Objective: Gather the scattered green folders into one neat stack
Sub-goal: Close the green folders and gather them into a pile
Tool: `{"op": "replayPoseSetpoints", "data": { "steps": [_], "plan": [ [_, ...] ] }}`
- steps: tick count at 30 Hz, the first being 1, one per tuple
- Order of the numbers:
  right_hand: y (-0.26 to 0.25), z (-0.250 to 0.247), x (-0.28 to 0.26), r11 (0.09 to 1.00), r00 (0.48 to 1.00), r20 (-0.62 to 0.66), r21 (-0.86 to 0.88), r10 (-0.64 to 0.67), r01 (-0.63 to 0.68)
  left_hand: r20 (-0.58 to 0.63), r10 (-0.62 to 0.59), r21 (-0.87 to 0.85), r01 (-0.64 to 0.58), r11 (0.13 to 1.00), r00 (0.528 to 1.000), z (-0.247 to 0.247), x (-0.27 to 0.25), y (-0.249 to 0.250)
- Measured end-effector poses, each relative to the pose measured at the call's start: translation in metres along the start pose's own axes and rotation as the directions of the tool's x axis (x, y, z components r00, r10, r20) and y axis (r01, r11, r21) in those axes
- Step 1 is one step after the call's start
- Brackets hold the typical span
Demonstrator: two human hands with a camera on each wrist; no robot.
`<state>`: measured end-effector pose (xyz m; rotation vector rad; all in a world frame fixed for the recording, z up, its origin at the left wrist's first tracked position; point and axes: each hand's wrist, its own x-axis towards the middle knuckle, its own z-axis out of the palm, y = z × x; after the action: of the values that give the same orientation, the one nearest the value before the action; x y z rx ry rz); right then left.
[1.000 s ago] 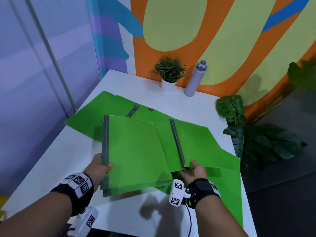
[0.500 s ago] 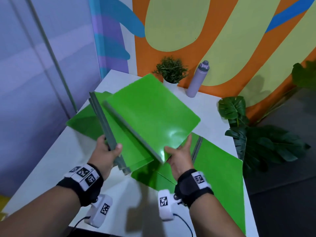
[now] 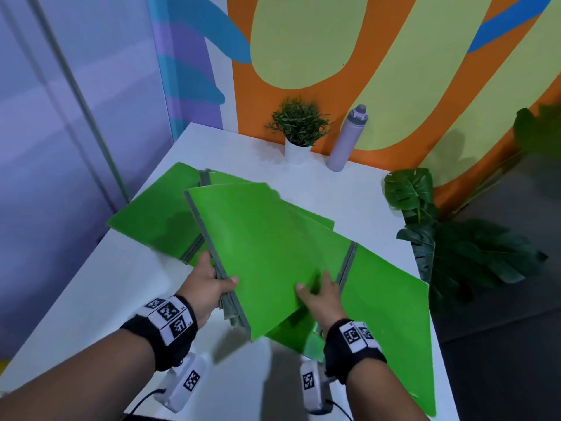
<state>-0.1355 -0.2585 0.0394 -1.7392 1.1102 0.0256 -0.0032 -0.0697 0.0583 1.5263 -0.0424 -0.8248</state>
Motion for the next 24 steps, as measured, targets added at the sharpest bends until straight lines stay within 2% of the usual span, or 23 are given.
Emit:
{"op": "replayPoseSetpoints", "data": {
  "steps": [3, 5, 7, 10, 11, 14, 17, 18, 21, 23, 24],
  "plan": [
    [0.004, -0.024, 0.016, 0.991, 0.999, -0.041, 0.135, 0.031, -0.025, 0.173, -0.036, 0.073, 0.023, 0.997, 0.984, 0.003, 0.002, 0.001],
    [0.014, -0.037, 0.025, 0.978, 0.995, -0.032, 0.191, 0.092, -0.084, 0.238, -0.044, 0.176, 0.001, 0.984, 0.97, 0.005, 0.009, -0.002],
    [0.027, -0.043, 0.029, 0.947, 0.985, -0.011, 0.276, 0.172, -0.162, 0.274, -0.033, 0.333, -0.063, 0.941, 0.961, 0.005, 0.016, -0.009],
    [0.046, -0.044, 0.03, 0.892, 0.968, -0.044, 0.399, 0.248, -0.211, 0.24, -0.049, 0.561, -0.098, 0.822, 0.97, 0.005, 0.032, -0.019],
    [0.05, -0.044, 0.03, 0.882, 0.961, -0.07, 0.42, 0.267, -0.214, 0.229, -0.065, 0.641, -0.1, 0.761, 0.971, 0.005, 0.039, -0.023],
    [0.061, -0.049, 0.03, 0.865, 0.936, -0.119, 0.433, 0.331, -0.252, 0.145, -0.101, 0.866, -0.077, 0.493, 0.984, 0.002, 0.058, -0.034],
    [0.071, -0.057, 0.029, 0.857, 0.922, -0.15, 0.446, 0.356, -0.258, 0.09, -0.13, 0.982, -0.066, 0.179, 0.987, -0.006, 0.072, -0.044],
    [0.073, -0.059, 0.028, 0.85, 0.918, -0.157, 0.46, 0.363, -0.258, 0.079, -0.151, 0.993, -0.064, 0.101, 0.985, -0.009, 0.074, -0.047],
    [0.073, -0.067, 0.027, 0.836, 0.915, -0.165, 0.489, 0.368, -0.249, 0.063, -0.203, 0.994, -0.078, -0.07, 0.977, -0.02, 0.072, -0.057],
    [0.071, -0.071, 0.026, 0.845, 0.919, -0.172, 0.481, 0.354, -0.235, 0.092, -0.144, 0.982, -0.113, -0.152, 0.985, -0.024, 0.066, -0.065],
    [0.071, -0.072, 0.026, 0.848, 0.919, -0.181, 0.478, 0.35, -0.229, 0.11, -0.122, 0.979, -0.129, -0.157, 0.986, -0.025, 0.062, -0.068]
  ]
}}
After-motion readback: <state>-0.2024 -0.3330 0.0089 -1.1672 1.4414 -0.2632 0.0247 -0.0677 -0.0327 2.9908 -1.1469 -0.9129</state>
